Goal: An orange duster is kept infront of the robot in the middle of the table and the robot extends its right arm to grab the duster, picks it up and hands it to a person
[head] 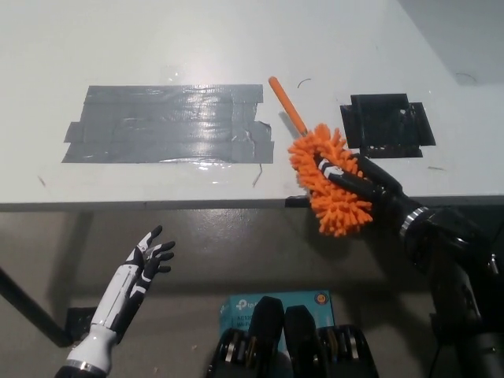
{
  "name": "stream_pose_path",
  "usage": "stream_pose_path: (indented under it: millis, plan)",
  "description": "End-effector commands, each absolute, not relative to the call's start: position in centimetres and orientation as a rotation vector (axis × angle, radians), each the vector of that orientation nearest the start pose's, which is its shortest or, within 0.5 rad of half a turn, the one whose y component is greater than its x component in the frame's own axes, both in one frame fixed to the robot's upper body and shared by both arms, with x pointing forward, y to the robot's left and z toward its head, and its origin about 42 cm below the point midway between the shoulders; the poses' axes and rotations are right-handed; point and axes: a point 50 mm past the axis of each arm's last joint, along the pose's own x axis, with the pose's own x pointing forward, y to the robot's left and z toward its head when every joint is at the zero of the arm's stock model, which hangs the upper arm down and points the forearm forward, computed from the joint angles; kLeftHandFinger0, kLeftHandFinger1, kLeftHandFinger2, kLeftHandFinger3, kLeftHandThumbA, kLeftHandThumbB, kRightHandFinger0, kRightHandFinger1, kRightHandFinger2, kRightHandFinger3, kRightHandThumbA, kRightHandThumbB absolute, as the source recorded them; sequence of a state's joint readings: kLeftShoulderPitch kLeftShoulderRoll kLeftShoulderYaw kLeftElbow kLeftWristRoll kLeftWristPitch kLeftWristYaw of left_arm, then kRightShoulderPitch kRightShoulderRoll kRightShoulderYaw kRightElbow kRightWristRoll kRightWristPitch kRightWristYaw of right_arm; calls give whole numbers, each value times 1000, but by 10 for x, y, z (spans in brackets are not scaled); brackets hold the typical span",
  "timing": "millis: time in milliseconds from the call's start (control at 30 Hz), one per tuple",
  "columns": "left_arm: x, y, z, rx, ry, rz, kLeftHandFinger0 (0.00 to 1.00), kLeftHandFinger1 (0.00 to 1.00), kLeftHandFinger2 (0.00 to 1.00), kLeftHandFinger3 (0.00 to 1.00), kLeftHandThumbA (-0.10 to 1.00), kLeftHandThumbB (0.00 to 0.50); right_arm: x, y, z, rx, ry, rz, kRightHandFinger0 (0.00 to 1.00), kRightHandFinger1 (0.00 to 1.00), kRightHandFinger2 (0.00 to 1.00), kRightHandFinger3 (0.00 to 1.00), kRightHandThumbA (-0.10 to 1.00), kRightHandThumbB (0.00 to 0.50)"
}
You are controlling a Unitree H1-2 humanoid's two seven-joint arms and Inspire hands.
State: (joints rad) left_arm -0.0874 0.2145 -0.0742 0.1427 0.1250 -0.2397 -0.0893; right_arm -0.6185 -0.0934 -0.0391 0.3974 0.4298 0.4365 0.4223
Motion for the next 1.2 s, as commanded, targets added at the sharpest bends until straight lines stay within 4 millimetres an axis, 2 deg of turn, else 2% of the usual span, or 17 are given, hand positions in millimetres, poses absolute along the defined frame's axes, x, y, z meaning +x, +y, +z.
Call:
stream_pose_path:
  millis: [0, 167, 300, 467, 1000, 1167]
  plan:
    - [319, 256, 127, 376, -295, -225, 801, 846, 862, 1000, 992, 97, 450, -146, 268, 639, -36, 853, 0, 276, 667, 941, -100, 102]
    - [321, 256, 128, 381, -301, -226, 807, 852, 875, 1000, 987, 87, 449, -147, 271, 661, -43, 869, 0, 301, 685, 962, -100, 115]
    - [321, 257, 128, 379, -301, -224, 805, 847, 868, 1000, 988, 102, 450, -150, 273, 703, -47, 874, 0, 305, 677, 974, -100, 114]
    - [321, 256, 128, 375, -297, -222, 806, 847, 860, 1000, 986, 103, 451, -153, 276, 700, -51, 856, 0, 303, 658, 969, -100, 139]
    - [323, 256, 129, 383, -297, -226, 803, 839, 856, 1000, 981, 92, 451, -154, 273, 720, -13, 864, 0, 310, 653, 956, -100, 109]
    - [322, 257, 128, 377, -293, -227, 803, 842, 856, 1000, 973, 92, 453, -154, 270, 720, 7, 851, 0, 310, 655, 951, -100, 119]
